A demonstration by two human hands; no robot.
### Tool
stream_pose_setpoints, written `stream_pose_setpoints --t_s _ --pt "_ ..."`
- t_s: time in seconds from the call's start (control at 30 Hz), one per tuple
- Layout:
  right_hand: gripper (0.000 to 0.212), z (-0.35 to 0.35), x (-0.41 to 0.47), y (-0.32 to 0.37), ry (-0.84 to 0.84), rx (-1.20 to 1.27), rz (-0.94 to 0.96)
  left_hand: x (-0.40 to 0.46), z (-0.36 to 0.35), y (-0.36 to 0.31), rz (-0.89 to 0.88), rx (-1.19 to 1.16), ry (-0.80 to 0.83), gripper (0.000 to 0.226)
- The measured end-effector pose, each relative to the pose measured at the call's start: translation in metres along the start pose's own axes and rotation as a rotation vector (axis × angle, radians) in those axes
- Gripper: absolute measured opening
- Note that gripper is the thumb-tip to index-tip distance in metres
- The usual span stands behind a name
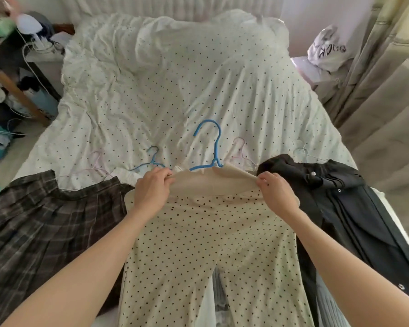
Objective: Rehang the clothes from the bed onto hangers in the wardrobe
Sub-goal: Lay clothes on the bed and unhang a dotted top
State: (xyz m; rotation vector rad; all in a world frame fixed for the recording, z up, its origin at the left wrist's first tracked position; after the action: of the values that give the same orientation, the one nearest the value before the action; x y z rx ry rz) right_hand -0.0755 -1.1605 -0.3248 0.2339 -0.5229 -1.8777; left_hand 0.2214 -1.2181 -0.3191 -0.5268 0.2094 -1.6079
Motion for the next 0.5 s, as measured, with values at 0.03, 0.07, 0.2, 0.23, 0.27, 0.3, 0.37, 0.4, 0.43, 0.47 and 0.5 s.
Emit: stream_pose_setpoints --t_s 0.03,0.07,0.2,0.23,0.27,0.3,0.37,0.4,0.43,0.47,0.5 --pt "0.028 -0.014 0.007 -0.01 0.023 -0.004 -0.021 0.006 -0.017 0.004 0.013 0.003 0.023 0.016" --pt "0.028 -0.028 0.014 -0.019 0.041 -0.013 -0.036 0.011 -0.035 0.008 0.023 0.013 0.047 0.016" --pt "0.027 -0.075 0.035 -0.032 0.142 -0.106 0.039 0.024 -0.097 0.028 0.063 0.071 0.156 0.015" --pt "0.027 -0.087 0.038 -0.033 0.176 -0.131 0.069 0.025 -0.109 0.033 0.068 0.088 0.185 0.016" --pt "0.027 -0.097 0.04 -0.035 0.199 -0.137 0.076 0.025 -0.121 0.038 0.069 0.106 0.211 0.017" --pt "0.028 -0.106 0.043 -0.038 0.214 -0.127 0.061 0.026 -0.129 0.042 0.067 0.128 0.232 0.017" --pt "0.028 -0.12 0.05 -0.05 0.213 -0.048 -0.052 0.032 -0.142 0.048 0.069 0.16 0.253 0.018" --pt "0.027 -0.124 0.055 -0.055 0.199 -0.002 -0.108 0.036 -0.145 0.05 0.071 0.167 0.247 0.019" --pt "0.026 -0.127 0.06 -0.057 0.18 0.032 -0.133 0.042 -0.147 0.051 0.07 0.174 0.232 0.02" --pt "0.026 -0.129 0.065 -0.057 0.166 0.051 -0.139 0.047 -0.147 0.052 0.068 0.178 0.213 0.021" --pt "0.026 -0.131 0.07 -0.057 0.158 0.056 -0.139 0.051 -0.147 0.052 0.067 0.181 0.199 0.021"
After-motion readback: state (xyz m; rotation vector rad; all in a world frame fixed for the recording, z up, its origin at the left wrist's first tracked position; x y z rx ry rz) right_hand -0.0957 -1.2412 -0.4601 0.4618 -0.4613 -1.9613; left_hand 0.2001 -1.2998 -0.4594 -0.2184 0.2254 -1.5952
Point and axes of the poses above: each hand's wrist, its own x-axis towards the middle knuckle, its own z-axis out of the back of the hand, y = z × x, the point moved 10 cm from there along x, towards the middle knuckle, and after that the axes turned 13 degrees about -y, right-handed, at the moved point
